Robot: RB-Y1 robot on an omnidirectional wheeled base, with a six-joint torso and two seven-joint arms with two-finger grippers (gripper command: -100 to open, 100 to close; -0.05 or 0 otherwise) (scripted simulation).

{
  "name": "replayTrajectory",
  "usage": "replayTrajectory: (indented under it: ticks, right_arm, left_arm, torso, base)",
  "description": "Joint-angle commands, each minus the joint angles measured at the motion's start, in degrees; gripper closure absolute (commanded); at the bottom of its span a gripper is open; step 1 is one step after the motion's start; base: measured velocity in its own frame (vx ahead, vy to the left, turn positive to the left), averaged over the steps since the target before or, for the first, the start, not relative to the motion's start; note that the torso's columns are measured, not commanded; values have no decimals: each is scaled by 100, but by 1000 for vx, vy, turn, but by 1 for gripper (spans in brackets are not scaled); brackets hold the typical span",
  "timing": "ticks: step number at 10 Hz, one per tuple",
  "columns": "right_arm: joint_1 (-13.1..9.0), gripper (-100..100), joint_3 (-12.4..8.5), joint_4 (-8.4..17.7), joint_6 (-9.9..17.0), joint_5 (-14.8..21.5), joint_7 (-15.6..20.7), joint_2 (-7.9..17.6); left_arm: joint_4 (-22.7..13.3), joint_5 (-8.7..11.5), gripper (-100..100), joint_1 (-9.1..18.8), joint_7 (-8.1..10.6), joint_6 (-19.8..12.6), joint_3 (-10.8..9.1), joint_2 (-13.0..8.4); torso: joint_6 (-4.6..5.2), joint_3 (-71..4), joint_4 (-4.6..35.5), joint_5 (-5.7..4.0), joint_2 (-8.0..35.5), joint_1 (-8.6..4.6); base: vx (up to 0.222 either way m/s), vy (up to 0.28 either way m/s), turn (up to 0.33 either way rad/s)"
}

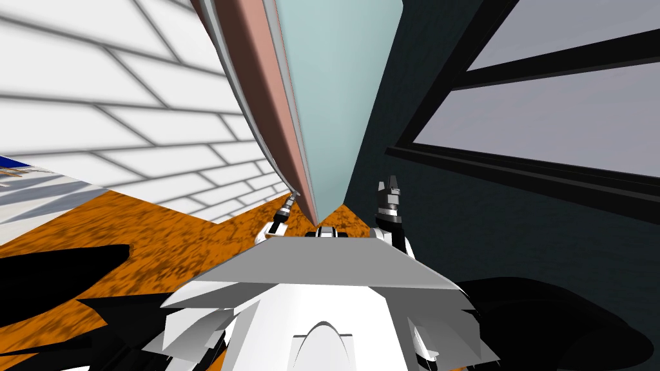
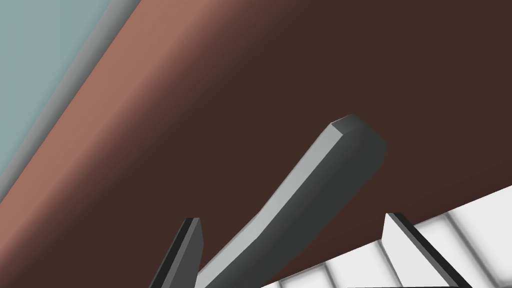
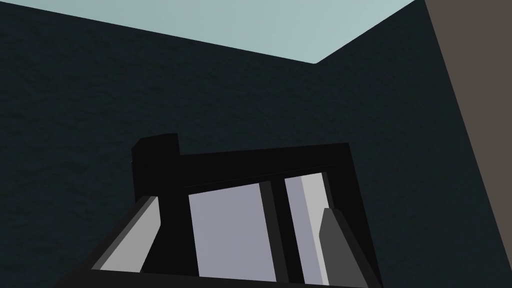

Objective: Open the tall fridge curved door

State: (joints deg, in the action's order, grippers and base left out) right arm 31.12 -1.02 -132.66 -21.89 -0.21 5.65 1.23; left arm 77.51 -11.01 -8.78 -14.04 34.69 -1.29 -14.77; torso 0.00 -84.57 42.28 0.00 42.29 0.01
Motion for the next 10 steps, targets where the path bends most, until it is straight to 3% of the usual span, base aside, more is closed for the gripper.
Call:
replayTrajectory:
  ticks: [1, 10]
  right_arm:
    - [0, 0, 0, 0, 0, 0, 0, 0]
    - [0, 0, 0, 0, 0, 0, 0, 0]
  left_arm:
    - [198, -37, -100, 19, 50, -289, -22, -150]
    - [939, -177, -100, 105, 251, -1367, -121, -833]
  torso:
    - [0, -1, 0, 0, -2, -1]
    - [0, 0, 0, 0, 0, -1]
  base:
    - [-17, -26, 0]
    - [-26, -33, -1]
